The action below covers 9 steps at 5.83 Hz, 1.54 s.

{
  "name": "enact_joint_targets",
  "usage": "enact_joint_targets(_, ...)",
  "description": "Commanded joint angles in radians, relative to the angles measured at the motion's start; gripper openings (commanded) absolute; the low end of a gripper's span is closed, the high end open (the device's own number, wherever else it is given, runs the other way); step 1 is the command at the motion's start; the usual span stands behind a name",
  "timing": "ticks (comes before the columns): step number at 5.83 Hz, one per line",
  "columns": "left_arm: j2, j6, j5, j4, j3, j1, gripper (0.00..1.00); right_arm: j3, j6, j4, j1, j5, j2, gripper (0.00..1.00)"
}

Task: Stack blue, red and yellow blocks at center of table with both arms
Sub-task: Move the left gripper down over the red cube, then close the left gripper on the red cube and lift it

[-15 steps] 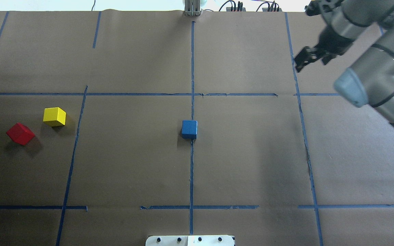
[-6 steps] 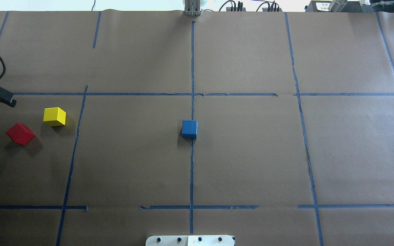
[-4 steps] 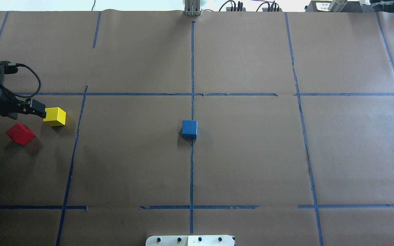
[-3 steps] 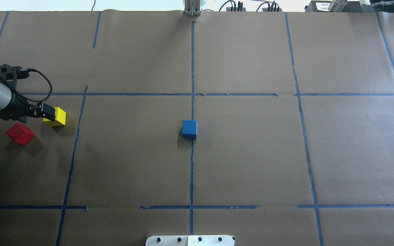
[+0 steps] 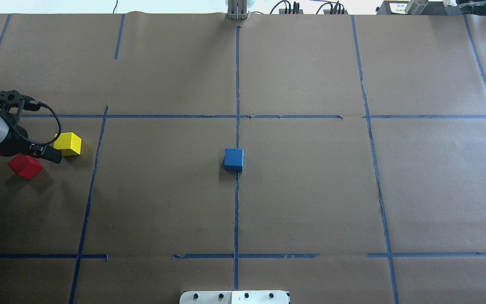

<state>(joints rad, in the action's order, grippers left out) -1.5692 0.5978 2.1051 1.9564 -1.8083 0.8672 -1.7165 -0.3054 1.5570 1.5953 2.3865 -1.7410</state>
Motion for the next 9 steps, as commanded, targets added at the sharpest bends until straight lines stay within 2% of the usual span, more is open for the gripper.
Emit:
enact_joint_targets(1,0.053,-0.273,0.039,0.003,-0.002,0.022,1.00,0.000,-0.001,0.000,0.000,-0.001,0.000,1.00)
enact_joint_targets(2,0.057,-0.371,0.042,0.001,0.006,0.041,1.00,0.000,0.000,0.000,0.000,0.000,0.000,1.00)
enact_joint_targets(3,0.055,-0.397,0.083,-0.001,0.009,0.090,1.00,0.000,0.000,0.000,0.000,-0.001,0.000,1.00)
enact_joint_targets(9,0.018,-0.391,0.088,0.003,0.133,0.092,1.00,0.002,-0.001,0.000,0.000,0.000,-0.003,1.00)
